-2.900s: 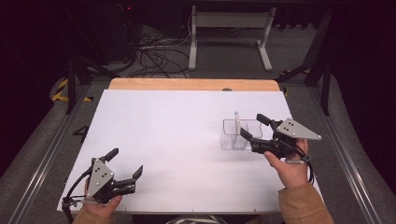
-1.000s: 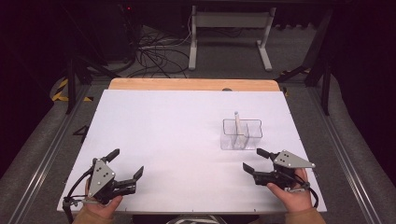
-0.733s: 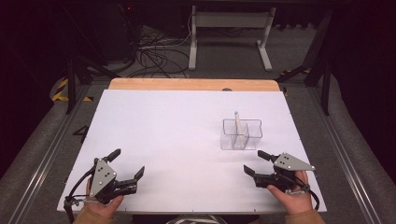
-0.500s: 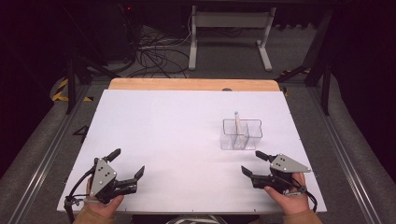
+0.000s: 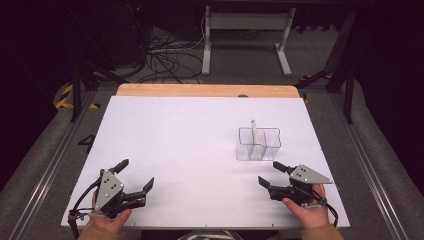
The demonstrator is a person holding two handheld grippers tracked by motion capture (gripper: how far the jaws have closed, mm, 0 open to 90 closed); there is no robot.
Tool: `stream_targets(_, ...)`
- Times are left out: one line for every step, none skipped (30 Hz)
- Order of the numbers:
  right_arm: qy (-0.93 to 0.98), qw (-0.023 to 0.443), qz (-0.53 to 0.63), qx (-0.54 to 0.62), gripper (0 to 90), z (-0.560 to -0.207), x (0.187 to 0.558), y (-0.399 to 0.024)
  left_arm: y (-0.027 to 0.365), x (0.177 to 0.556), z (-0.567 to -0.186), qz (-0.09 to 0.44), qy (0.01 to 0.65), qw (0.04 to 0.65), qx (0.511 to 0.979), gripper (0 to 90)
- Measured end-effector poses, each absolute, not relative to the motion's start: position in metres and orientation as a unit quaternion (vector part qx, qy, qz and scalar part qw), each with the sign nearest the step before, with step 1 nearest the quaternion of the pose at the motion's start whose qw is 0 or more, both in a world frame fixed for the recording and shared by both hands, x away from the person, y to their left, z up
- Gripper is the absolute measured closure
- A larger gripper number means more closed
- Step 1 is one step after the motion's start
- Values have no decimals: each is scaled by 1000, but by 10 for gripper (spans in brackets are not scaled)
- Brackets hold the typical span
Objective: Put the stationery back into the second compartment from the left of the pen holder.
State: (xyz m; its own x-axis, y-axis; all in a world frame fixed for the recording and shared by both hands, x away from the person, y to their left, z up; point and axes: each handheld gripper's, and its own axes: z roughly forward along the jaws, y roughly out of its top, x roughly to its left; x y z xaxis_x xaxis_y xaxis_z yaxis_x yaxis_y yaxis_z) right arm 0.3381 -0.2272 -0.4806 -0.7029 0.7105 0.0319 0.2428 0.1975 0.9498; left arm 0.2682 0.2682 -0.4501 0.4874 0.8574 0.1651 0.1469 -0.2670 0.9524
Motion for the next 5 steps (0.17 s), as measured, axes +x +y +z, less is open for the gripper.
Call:
stream_targets(743, 214, 547, 321, 210, -481, 338, -227, 269, 268, -450, 361, 352, 491, 710, 74)
stream_targets(743, 214, 547, 322, 211, -480, 338, -227, 269, 268, -450, 362, 348, 491, 712, 76)
stream_targets(742, 213, 547, 323, 210, -480, 338, -227, 269, 268, -451, 362, 347, 489, 714, 77)
stream_targets(742, 213, 547, 324, 211, -480, 338, -227, 269, 268, -451, 364, 346, 486, 715, 78)
stream_targets(743, 213, 546, 325, 210, -480, 338, -227, 269, 268, -451, 365, 347, 485, 715, 78)
